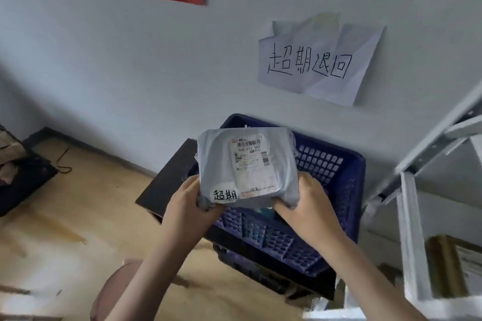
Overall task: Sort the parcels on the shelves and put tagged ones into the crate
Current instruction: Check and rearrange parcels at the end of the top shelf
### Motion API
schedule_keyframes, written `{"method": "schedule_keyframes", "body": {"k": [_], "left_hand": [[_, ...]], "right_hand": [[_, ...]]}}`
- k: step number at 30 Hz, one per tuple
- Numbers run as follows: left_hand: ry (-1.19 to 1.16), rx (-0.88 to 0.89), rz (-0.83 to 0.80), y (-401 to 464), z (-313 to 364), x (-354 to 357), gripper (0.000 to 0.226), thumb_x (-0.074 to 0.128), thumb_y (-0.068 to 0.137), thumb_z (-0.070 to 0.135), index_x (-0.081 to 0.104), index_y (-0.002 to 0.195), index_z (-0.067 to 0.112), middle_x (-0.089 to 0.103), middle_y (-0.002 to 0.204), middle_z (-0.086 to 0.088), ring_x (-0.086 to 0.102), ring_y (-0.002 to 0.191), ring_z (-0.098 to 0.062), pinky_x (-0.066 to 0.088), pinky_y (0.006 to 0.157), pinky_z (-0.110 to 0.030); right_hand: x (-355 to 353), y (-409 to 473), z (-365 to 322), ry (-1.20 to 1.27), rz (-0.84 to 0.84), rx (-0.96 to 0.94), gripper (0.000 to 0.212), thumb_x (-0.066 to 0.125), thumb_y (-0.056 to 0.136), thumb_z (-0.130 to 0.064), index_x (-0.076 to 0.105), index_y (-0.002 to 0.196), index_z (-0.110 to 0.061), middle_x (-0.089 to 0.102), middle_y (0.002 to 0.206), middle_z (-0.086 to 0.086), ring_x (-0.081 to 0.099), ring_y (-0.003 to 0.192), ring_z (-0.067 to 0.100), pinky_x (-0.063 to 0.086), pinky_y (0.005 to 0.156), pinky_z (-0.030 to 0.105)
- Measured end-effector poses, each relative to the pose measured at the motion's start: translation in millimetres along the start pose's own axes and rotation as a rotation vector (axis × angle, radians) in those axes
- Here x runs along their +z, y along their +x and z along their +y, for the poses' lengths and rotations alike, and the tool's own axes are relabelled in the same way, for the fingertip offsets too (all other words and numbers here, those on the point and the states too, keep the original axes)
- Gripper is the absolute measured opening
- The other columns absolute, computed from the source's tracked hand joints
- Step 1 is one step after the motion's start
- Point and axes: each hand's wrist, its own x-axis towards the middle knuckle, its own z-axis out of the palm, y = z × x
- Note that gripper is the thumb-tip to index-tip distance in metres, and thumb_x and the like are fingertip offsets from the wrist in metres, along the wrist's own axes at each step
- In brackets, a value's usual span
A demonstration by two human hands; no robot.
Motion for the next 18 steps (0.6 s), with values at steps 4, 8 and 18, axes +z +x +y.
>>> {"method": "schedule_keyframes", "body": {"k": [4,8,18], "left_hand": [[-0.034,0.055,-0.189,66.7,-16.5,18.2,0.035,0.084,0.074,0.031,0.067,0.104,0.030,0.061,0.099,0.021,0.062,0.085,0.000,0.057,0.064,-0.028],[-0.030,0.130,-0.409,122.5,-32.0,57.7,0.033,0.080,0.075,0.033,0.067,0.105,0.034,0.062,0.100,0.020,0.062,0.083,0.000,0.057,0.065,-0.033],[0.093,0.135,-0.702,175.4,-68.9,170.7,0.029,0.080,0.077,0.032,0.062,0.099,0.026,0.064,0.087,0.011,0.058,0.075,-0.001,0.040,0.052,-0.016]], "right_hand": [[10.1,18.7,20.8,-0.085,0.059,0.164,0.042,0.073,0.077,-0.052,0.053,0.102,-0.024,0.056,0.093,-0.011,0.057,0.085,0.009,0.050,0.066,0.025],[19.2,24.4,44.5,-0.166,0.116,0.352,0.043,0.075,0.080,-0.048,0.056,0.105,-0.018,0.058,0.092,-0.007,0.058,0.081,0.010,0.043,0.060,0.021],[61.7,35.8,132.0,-0.169,0.141,0.667,0.031,0.077,0.081,-0.027,0.060,0.105,-0.017,0.062,0.092,-0.004,0.062,0.082,0.014,0.039,0.056,0.023]]}}
